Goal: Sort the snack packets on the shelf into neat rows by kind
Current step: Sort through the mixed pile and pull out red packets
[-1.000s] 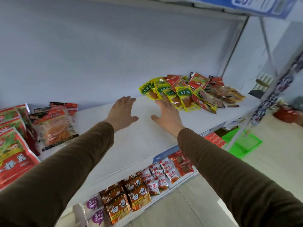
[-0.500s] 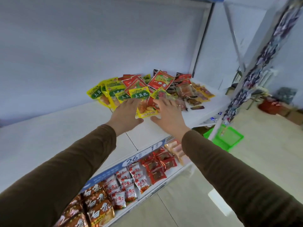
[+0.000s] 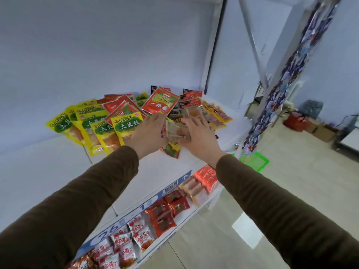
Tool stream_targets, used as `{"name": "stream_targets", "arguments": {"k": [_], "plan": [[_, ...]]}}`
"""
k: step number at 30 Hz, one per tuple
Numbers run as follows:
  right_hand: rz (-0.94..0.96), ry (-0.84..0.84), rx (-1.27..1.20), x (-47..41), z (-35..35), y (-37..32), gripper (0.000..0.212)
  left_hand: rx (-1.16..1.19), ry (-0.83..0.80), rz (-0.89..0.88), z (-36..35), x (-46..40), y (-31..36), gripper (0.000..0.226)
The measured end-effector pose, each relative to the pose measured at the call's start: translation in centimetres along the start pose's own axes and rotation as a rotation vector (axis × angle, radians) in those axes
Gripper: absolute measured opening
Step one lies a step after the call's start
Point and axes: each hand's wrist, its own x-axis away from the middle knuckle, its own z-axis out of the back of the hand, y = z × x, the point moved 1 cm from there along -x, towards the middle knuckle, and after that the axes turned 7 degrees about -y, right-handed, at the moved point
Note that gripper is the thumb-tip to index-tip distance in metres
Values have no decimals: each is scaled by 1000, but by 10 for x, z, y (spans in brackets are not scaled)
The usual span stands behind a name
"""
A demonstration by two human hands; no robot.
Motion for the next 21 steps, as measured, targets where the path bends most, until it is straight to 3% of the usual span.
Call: {"name": "stream_targets", "arguments": {"k": [12, 21], "plan": [[118, -57, -43, -88, 5, 140, 58, 45, 28, 142, -36, -110, 68, 83], [56, -75, -157, -155, -16, 186, 56, 101, -20, 190, -58, -171, 67, 84]]}}
